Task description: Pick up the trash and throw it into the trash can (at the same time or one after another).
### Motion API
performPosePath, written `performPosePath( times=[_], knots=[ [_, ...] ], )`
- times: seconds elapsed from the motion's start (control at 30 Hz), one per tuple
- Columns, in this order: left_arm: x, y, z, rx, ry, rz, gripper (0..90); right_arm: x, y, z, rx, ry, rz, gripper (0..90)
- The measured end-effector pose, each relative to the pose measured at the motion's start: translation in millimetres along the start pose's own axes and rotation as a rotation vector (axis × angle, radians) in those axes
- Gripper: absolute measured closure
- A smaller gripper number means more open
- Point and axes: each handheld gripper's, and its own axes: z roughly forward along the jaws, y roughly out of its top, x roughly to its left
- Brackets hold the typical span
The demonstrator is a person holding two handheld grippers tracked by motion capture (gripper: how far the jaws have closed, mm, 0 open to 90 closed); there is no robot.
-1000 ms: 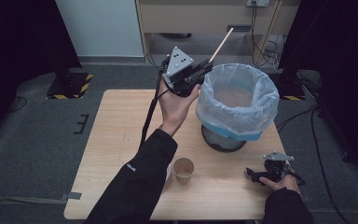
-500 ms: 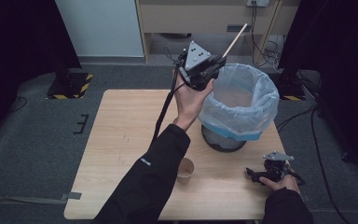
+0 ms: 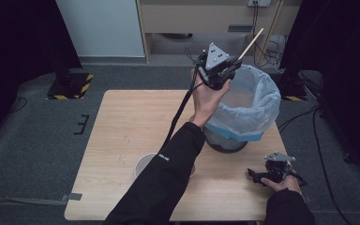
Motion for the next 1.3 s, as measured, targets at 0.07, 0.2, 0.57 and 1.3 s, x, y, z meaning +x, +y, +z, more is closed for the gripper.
performPosePath(
  times=[0.07, 0.2, 0.57, 1.3],
  knots=[
    [-0.8, -4.3, 5.5, 0.01, -0.006, -0.004, 84.8, 0.3, 0.0, 0.0, 0.001, 0.001, 0.002, 0.8],
    [-2.8, -10.7, 13.0, 0.034, -0.015, -0.003, 84.9, 0.3, 0.0, 0.0, 0.001, 0.002, 0.002, 0.8],
    [5.1, -17.2, 21.2, 0.049, -0.046, -0.038, 68.3, 0.6, 0.2, 0.0, 0.002, 0.006, -0.002, 0.8],
    [26.8, -4.3, -126.5, 0.042, -0.025, 0.029, 40.6, 0.6, 0.3, 0.4, -0.002, 0.008, -0.006, 0.9]
  ],
)
